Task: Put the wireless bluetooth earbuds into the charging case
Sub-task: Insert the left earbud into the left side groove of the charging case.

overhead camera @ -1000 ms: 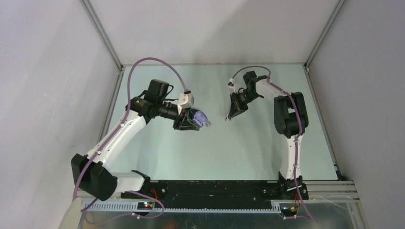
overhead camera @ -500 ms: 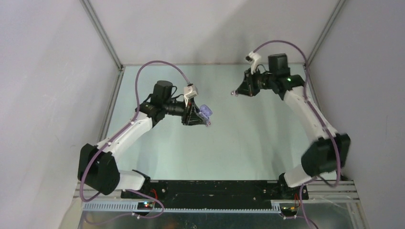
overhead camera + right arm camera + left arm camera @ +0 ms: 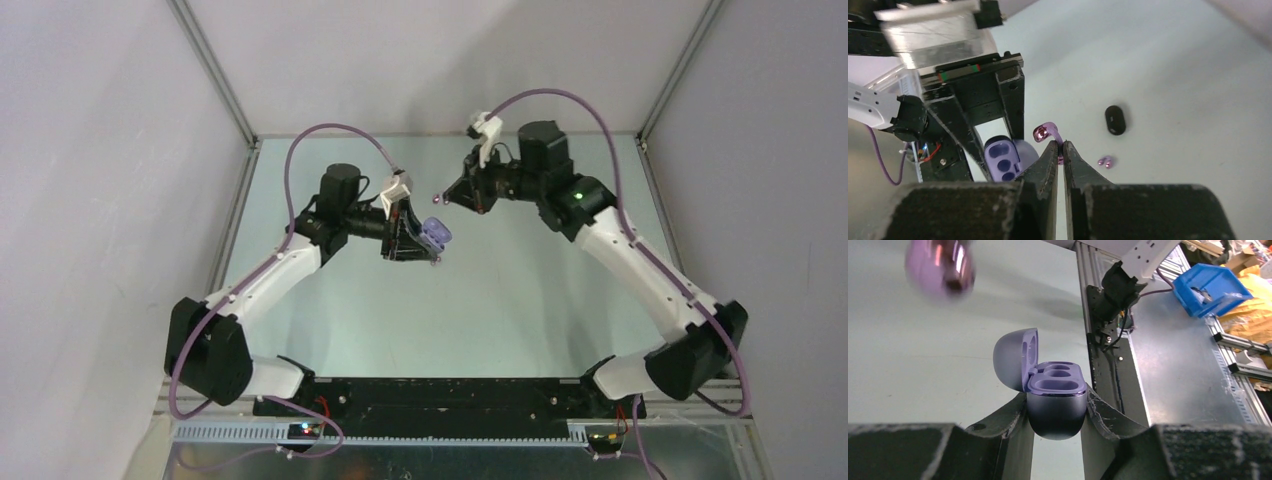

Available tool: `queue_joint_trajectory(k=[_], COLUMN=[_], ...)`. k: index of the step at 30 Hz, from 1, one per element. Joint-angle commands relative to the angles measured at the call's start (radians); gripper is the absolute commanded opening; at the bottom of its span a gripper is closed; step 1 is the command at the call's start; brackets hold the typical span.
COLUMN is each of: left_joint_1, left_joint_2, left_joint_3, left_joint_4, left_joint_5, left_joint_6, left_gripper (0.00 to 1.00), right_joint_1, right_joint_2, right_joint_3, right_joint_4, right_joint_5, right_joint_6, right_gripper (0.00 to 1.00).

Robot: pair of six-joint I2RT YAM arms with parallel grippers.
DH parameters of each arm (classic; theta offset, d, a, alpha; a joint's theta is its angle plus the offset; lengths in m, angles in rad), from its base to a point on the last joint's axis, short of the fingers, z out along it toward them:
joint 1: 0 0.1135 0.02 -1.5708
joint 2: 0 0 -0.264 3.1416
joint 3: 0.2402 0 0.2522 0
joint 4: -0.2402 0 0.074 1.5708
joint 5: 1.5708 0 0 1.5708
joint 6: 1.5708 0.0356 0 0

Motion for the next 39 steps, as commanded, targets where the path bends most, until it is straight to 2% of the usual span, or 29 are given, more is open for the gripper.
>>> queue_joint_trajectory(k=[1, 12, 20, 39], left_joint_1=[-0.011, -0.018, -0.018, -0.018], left_joint_2=[-0.002, -0.022, -0.030, -0.046], left_joint_3=[0.010, -0.041, -0.019, 0.028], left_joint_4=[0.056, 0.102, 0.005, -0.106], left_joint_5=[0.107, 0.115, 0.110, 0.128], left_joint_6=[0.019, 0.025, 0.124, 0.196], left_gripper=[0.00, 0.00, 0.00, 0.00], right_joint_1=[0.061, 0.092, 0.110, 0.177], right_joint_2=[0.040, -0.043, -0.101, -0.049], right_joint_3=[0.063, 0.012, -0.047, -0.103], right_joint_4=[-0.025, -0.019, -0.009, -0.009], right_joint_5=[0.055, 0.047, 0.011, 0.022], right_joint_6=[0.019, 0.023, 0.030, 0.036], right_gripper=[0.08, 0.08, 0.08, 0.08])
